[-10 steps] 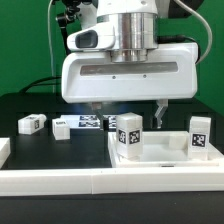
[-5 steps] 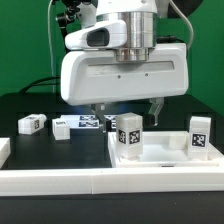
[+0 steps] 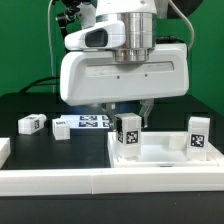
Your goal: Assemble square table
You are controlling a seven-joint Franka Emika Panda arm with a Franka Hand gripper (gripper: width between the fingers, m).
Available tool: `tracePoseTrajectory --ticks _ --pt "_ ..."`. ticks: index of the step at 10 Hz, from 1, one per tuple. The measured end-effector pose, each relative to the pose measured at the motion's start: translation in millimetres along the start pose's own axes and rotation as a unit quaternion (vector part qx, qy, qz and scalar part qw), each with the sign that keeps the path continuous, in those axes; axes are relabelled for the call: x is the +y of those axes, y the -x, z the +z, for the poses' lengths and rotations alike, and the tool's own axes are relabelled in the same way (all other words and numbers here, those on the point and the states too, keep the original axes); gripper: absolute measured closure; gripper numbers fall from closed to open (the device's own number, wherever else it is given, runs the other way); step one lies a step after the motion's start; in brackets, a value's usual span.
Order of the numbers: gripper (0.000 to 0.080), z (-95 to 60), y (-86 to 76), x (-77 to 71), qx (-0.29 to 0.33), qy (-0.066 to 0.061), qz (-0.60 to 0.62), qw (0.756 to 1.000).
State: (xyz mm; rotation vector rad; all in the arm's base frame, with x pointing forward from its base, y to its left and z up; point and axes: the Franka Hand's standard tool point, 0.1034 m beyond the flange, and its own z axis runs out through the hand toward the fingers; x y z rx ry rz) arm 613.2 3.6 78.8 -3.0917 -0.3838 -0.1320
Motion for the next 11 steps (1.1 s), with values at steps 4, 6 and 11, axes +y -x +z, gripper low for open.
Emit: tracePoseTrajectory --ticks 4,6,11 --pt "0.0511 1.2 0.8 -0.7 0.003 -0.003 0.257 0.966" --pt "0.0509 1.5 1.4 -0.7 0.002 -0.005 0.365 0.931" --pt "0.0509 2.3 2.0 -1.5 -0.004 -0.009 0.574 0.819"
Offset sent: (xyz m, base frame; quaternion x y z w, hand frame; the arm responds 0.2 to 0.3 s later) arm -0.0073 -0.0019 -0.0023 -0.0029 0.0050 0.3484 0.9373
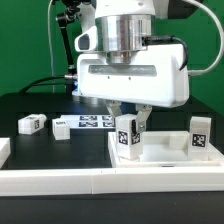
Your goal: Assemble square table
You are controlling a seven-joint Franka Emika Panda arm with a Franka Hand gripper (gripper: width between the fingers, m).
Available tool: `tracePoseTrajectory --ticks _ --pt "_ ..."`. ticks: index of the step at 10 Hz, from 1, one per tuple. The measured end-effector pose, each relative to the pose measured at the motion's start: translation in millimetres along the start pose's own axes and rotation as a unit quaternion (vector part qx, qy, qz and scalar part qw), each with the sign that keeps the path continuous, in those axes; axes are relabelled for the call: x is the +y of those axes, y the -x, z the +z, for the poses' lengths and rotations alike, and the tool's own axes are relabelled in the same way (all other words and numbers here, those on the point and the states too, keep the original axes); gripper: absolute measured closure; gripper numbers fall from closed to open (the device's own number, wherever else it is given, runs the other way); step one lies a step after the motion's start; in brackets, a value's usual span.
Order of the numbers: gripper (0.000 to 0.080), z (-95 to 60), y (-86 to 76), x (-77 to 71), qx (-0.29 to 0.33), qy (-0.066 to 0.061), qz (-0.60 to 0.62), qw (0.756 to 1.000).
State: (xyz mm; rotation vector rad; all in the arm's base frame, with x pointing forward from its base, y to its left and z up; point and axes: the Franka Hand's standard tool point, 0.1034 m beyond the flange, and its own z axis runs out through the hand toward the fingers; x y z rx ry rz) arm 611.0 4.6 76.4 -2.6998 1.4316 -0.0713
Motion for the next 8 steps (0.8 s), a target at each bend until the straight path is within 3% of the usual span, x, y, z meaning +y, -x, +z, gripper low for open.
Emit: tracePoseTrajectory --ticks 5,6,7,8 --pt "0.0509 0.3 0.2 0.0 -0.002 -0.003 0.13 0.991" --pt "0.0395 0.3 0.5 -0.2 -0.002 -0.003 0.123 0.992" --pt "0.0395 0.2 0.6 -0.3 -0.002 -0.003 0.102 0.995" --pt "0.026 -0.2 0.5 -0.6 -0.002 -0.003 0.065 0.998"
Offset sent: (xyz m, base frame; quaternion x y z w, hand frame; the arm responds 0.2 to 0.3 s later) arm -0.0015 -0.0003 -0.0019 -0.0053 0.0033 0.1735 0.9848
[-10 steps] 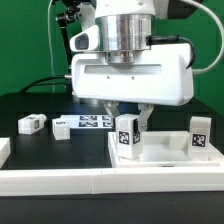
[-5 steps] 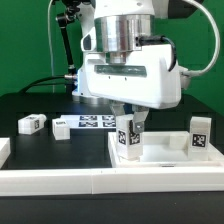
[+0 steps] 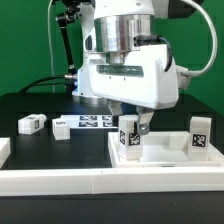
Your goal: Assemble square table
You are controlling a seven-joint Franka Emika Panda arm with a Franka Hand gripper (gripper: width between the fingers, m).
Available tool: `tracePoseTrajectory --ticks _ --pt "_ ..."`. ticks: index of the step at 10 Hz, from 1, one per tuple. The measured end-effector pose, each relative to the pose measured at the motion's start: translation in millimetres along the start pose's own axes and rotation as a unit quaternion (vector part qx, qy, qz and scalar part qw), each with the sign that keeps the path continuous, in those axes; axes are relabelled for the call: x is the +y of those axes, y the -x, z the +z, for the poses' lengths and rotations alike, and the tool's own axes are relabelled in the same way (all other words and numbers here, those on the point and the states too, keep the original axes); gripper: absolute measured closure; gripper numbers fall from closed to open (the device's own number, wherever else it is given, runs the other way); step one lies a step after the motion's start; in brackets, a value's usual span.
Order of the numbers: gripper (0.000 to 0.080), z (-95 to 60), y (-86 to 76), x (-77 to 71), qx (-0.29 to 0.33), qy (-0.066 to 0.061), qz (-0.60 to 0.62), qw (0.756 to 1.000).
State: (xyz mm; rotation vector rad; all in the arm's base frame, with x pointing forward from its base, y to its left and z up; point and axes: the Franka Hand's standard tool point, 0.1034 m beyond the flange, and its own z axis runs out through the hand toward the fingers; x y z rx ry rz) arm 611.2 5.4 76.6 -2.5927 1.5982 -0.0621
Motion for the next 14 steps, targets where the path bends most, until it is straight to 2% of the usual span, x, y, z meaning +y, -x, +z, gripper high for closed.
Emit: tracePoseTrajectory --ticks 1,3,6,8,11,13,14 --pt "0.0174 -0.6 0.3 -0.6 0.0 -0.001 -0.042 0.999" --pt "0.0154 -0.7 1.2 -1.8 0.002 -0.002 -0.174 0.985" --pt "0.015 0.0 0.4 -0.6 0.002 -0.001 -0.322 0.947" --pt "0.015 0.3 2.6 -1.3 0.003 0.002 -0.422 0.907" --pt "0.015 0.2 5.0 -2.8 0.009 0.017 -0.53 0.848" --pt "0.015 0.6 0.5 0.5 0.008 0.018 -0.574 0.819" --pt "0.0176 0.7 0.6 0.5 0.008 0.02 -0.586 0.81"
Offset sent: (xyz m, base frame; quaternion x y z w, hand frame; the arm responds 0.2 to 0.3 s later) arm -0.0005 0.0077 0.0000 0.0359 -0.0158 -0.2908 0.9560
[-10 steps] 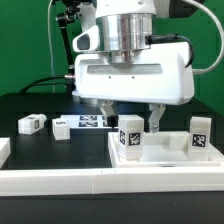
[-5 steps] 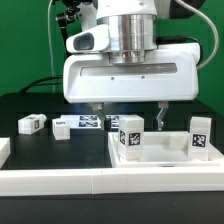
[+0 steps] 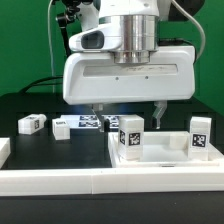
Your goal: Assemble square table
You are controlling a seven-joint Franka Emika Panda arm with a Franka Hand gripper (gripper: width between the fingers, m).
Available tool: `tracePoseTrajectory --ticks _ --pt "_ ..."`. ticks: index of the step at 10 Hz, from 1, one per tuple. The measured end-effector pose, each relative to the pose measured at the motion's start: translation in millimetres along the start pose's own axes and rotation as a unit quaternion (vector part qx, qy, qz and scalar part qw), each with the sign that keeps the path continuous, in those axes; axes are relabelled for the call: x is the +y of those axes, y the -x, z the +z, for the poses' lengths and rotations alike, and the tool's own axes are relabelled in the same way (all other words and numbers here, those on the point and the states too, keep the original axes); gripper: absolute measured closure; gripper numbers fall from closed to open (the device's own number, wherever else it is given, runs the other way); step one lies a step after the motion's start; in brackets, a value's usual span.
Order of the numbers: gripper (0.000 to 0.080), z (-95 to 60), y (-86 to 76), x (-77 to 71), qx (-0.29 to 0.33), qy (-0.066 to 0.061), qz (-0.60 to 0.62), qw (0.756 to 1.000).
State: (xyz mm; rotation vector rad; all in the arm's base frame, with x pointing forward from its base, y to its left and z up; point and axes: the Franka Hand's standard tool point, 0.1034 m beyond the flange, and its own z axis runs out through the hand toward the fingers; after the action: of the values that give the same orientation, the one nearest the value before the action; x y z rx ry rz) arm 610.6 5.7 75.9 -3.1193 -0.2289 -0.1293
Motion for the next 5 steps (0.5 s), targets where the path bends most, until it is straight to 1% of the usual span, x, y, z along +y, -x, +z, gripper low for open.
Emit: tracePoseTrajectory --ticks 1,2,3,4,5 --pt "0.0176 0.0 0.0 -0.3 0.0 0.0 0.002 1.0" --pt "0.0355 0.1 0.0 -0.1 0.0 0.0 0.002 1.0" --pt "0.0355 0.1 0.0 -0.3 0.0 0.0 0.007 1.0" --pt "0.0512 0.1 0.0 -0.2 0.0 0.0 0.011 1.0" --pt "0.0509 0.1 0.0 -0.3 0.0 0.0 0.011 1.0"
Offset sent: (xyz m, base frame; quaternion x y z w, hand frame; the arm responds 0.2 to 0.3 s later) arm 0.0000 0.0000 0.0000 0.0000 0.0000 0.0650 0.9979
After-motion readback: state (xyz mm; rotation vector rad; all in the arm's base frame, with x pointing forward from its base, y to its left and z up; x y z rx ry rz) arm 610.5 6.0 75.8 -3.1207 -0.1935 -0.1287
